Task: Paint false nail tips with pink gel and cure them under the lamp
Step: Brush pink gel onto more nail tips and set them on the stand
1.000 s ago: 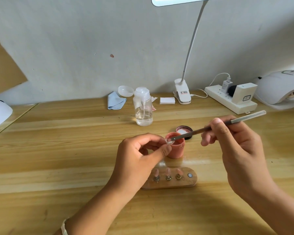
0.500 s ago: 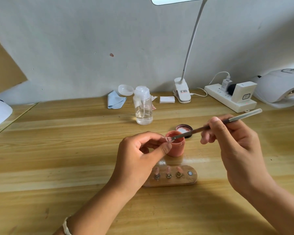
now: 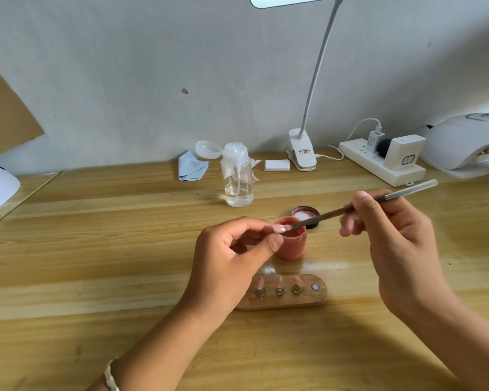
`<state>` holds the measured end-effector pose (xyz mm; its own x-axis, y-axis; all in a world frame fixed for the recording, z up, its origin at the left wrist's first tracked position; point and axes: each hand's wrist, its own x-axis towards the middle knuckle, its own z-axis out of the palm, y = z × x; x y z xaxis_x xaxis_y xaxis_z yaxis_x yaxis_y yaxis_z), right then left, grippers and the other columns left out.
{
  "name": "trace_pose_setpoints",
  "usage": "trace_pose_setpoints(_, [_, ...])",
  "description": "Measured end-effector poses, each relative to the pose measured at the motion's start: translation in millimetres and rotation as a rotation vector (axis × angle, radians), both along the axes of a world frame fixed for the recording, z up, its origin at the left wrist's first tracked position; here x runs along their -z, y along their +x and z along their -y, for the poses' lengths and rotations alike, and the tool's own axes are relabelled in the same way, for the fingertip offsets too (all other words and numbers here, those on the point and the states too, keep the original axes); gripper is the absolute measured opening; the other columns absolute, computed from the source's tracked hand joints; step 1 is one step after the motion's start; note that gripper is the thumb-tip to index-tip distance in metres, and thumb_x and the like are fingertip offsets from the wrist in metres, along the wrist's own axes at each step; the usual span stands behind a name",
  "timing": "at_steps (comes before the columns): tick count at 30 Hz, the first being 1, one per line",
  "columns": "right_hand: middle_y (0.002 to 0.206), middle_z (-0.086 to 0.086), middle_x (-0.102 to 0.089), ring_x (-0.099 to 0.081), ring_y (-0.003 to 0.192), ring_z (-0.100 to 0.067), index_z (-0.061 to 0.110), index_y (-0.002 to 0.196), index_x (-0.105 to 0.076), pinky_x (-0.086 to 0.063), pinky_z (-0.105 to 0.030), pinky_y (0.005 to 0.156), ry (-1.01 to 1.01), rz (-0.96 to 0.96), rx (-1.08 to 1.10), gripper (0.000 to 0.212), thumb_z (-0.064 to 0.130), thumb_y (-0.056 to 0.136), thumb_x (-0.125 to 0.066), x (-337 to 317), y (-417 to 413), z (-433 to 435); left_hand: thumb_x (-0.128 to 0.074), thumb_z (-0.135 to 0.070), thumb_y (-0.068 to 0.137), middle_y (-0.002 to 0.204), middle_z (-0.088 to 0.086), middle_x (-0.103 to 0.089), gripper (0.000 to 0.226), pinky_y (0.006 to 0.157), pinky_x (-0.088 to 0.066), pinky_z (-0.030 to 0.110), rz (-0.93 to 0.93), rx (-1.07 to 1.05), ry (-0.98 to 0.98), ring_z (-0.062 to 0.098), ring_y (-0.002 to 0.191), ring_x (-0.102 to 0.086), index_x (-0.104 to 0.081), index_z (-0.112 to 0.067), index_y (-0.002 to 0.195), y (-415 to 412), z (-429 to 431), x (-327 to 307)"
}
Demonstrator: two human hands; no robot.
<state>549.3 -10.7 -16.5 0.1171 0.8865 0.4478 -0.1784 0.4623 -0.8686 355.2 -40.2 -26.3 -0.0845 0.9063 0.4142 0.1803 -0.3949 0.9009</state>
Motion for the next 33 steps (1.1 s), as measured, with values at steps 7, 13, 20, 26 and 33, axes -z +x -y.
trace_pose_setpoints(7, [0.056, 0.003, -0.063, -0.053, 0.058, -0.006, 0.015, 0.084, -0.064, -0.043, -0.014, 0.062, -0.047, 0.036, 0.104, 0.019, 0.023, 0.1, -0.058, 5, 3, -8, -0.079, -0.022, 0.076, 0.081, -0.006, -0.077, 0.007, 0.05, -0.047, 0.01, 0.071, -0.041, -0.035, 0.003, 0.069, -0.068, -0.079, -0.024, 0.083, -1, -1, -2])
trace_pose_setpoints(13, [0.061, 0.009, -0.065, -0.049, 0.048, -0.001, 0.028, 0.078, -0.065, -0.033, -0.011, 0.047, 0.004, 0.408, 0.19, 0.02, 0.032, 0.097, -0.063, 6, 0, -18, -0.076, -0.023, 0.085, 0.083, 0.004, -0.076, 0.011, 0.044, -0.048, 0.019, 0.144, -0.128, -0.129, 0.011, 0.067, -0.064, -0.077, -0.033, 0.086, -6, -5, 2])
trace_pose_setpoints(20, [0.076, 0.012, -0.059, -0.051, 0.076, -0.008, 0.03, 0.089, -0.069, -0.041, -0.032, 0.065, 0.052, 0.832, 0.29, 0.025, 0.051, 0.089, -0.055, 13, -7, -21, -0.076, -0.024, 0.084, 0.08, 0.006, -0.076, 0.007, 0.038, -0.041, 0.015, 0.16, -0.144, -0.15, 0.002, 0.064, -0.064, -0.077, -0.029, 0.081, -8, -7, 3])
trace_pose_setpoints(26, [0.072, 0.012, -0.054, -0.052, 0.074, -0.019, 0.021, 0.088, -0.071, -0.043, -0.039, 0.069, 0.134, 0.83, 0.326, 0.026, 0.043, 0.091, -0.058, 9, -8, -20, -0.077, -0.025, 0.083, 0.079, 0.004, -0.076, 0.004, 0.039, -0.041, 0.015, 0.157, -0.14, -0.153, 0.004, 0.061, -0.062, -0.078, -0.028, 0.08, -8, -7, 4])
trace_pose_setpoints(33, [0.065, 0.007, -0.062, -0.054, 0.064, -0.008, 0.033, 0.078, -0.063, -0.038, -0.016, 0.056, 0.075, 0.5, 0.323, 0.024, 0.052, 0.091, -0.057, 0, 9, -20, -0.079, -0.026, 0.08, 0.082, 0.0, -0.077, 0.004, 0.05, -0.054, 0.031, 0.128, -0.122, -0.173, 0.017, 0.062, -0.062, -0.079, -0.027, 0.084, -7, -7, 5])
